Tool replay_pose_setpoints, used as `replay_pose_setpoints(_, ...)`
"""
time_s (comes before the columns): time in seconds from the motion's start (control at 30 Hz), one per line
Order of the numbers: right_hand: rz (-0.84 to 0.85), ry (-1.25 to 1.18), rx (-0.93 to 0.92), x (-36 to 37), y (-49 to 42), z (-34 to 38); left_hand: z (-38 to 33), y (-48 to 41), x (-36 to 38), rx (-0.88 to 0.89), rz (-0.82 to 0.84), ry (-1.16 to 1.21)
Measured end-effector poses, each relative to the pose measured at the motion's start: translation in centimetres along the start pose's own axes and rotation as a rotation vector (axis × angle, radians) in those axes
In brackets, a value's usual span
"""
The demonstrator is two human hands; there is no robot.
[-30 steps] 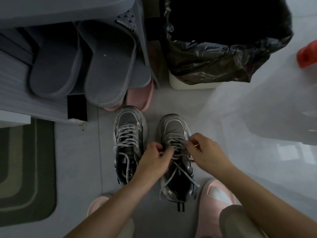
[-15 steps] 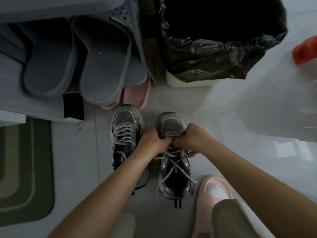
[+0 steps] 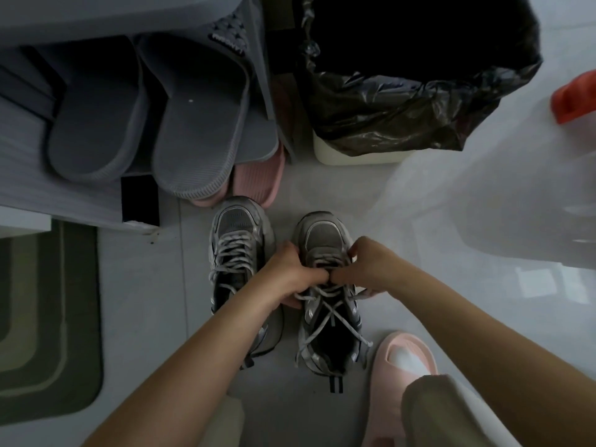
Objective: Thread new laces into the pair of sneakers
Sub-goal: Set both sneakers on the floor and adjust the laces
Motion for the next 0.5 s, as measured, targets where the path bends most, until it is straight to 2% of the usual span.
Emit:
replay_pose_setpoints(0.17,0.041,0.04,-0.003,0.0,-0.6,0.4,-0.3,0.2,0.4,0.015,-0.077,-0.01)
replay_pose_setpoints(0.37,-0.048,-0.185,-0.012,-0.4,0.4,-2.3,0.2,1.4,0.1,0.071,-0.08,0.068)
replay_pose_setpoints(0.43,-0.2,-0.078,-0.112,-0.2,2.1,-3.7,1.6,2.5,-0.3,0.094,-0.071,0.163)
replay_pose_setpoints(0.5,-0.509,0.096,-0.395,0.2,4.5,-3.6,3.3,3.8,-0.3,0.071,-0.004,0.205)
Point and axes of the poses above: each hand's wrist, its own y-axis away from the middle knuckle, its own x-axis out of the palm, z = x × y, the point moved 3 cm from there along -y, towards the middle knuckle, and after that the axes turned 13 degrees about -x, right-handed, at the moved point
